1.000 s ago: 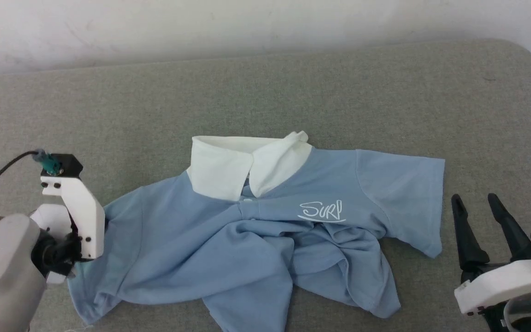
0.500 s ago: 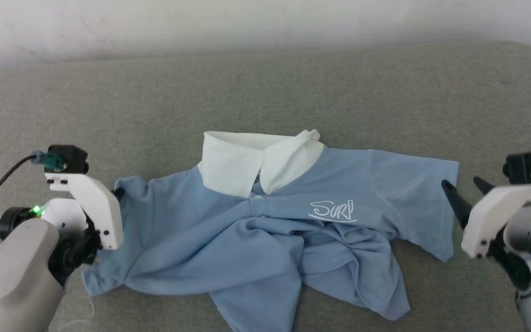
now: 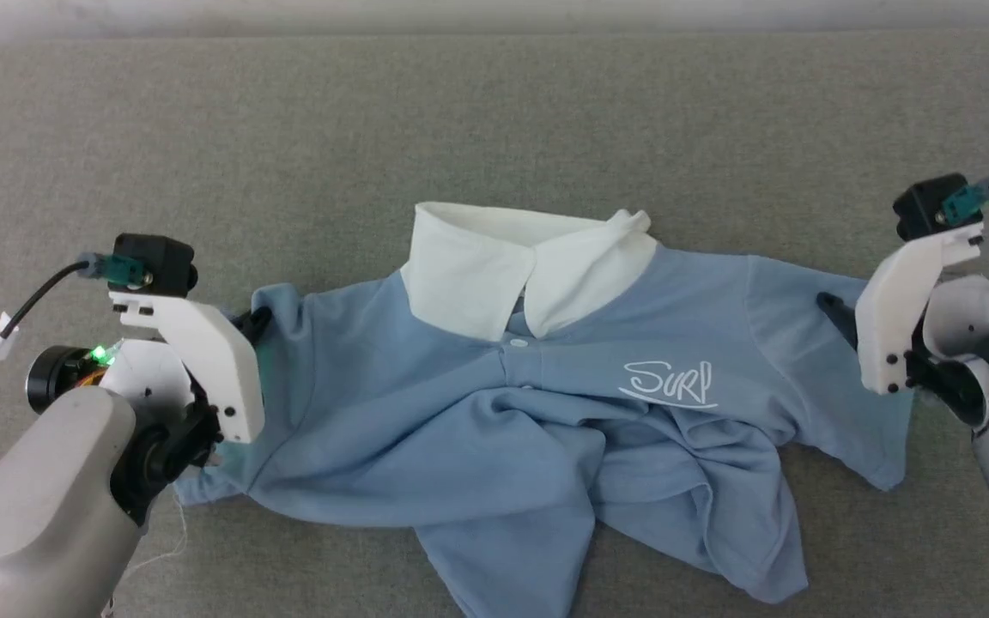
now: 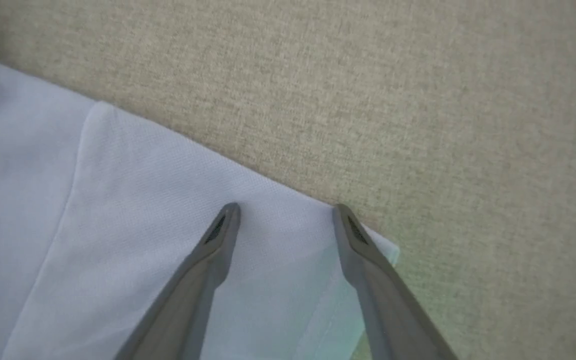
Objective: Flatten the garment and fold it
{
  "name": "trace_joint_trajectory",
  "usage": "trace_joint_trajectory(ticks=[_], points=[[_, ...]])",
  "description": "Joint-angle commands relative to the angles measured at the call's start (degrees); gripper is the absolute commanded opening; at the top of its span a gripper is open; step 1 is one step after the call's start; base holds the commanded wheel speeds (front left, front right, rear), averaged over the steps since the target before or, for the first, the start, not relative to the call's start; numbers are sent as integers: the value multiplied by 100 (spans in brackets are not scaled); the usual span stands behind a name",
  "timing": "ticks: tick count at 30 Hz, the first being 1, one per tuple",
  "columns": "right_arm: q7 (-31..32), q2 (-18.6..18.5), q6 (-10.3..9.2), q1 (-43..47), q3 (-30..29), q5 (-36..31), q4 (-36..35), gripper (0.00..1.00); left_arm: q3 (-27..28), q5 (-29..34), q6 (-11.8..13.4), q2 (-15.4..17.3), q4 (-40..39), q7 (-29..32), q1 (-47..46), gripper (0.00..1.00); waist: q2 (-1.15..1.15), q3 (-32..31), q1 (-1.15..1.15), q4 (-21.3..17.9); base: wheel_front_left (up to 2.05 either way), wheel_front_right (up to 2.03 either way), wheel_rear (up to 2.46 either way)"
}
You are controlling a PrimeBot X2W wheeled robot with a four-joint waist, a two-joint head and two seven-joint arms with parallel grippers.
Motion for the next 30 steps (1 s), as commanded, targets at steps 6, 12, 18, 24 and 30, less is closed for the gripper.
trace_joint_trajectory(ticks=[6,12,18,24,30], points=[[706,85,-4,-32,623,465,656,100,27,-7,34,-2,-43,-21,-35,0,0,161,-1,57,0,0,0],[1162,102,-4,1,935,906,656,0,49,-44,28,24,7,-70,16,0,0,66,-1,-16,0,0,0],[822,-122,-4,-50,994,1144,172,0,147,36,62,90,-1,-335,-13,0,0,-227,-1,-58,0,0,0],[-238,-454,-4,-122,661,780,-480,0,350,339,212,204,-62,-934,-207,0,0,-664,-1,-118,0,0,0],[-851,-442,-4,-175,-15,308,-717,0,573,636,425,310,-7,-1412,-588,0,0,-1046,-1,-240,0,0,0]])
